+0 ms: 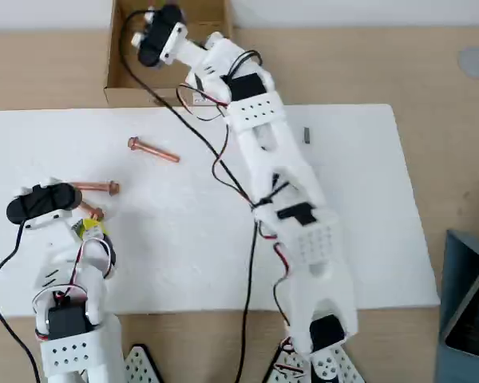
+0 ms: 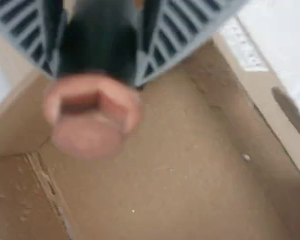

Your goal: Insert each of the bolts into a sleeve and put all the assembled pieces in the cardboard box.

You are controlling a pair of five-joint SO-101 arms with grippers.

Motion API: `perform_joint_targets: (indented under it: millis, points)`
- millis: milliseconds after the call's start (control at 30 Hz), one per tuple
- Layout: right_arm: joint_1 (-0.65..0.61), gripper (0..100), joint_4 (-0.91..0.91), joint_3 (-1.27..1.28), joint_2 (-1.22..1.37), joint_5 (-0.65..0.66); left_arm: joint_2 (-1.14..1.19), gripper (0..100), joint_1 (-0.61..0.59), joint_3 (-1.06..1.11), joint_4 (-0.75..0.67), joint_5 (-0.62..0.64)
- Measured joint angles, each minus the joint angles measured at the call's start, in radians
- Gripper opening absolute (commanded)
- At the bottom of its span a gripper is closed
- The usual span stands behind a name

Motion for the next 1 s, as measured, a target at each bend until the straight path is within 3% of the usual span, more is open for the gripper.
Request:
perform_joint_targets:
  millis: [200, 400, 833, 1000]
  points:
    - [0.000, 2.6, 0.000, -0.189, 0.173, 0.081, 0.000, 0, 0.000, 0.000, 0.000, 0.000]
    - [0.000, 14.5, 0.049, -0.293, 0.239, 0.098, 0.000, 0, 0.000, 0.000, 0.000, 0.000]
    - [0.000, 14.3, 0.118, -0.348, 0.242, 0.101, 0.000, 0, 0.000, 0.000, 0.000, 0.000]
    - [-0.002, 8.0, 0.232, -0.476, 0.241, 0.101, 0.000, 0, 0.000, 0.000, 0.000, 0.000]
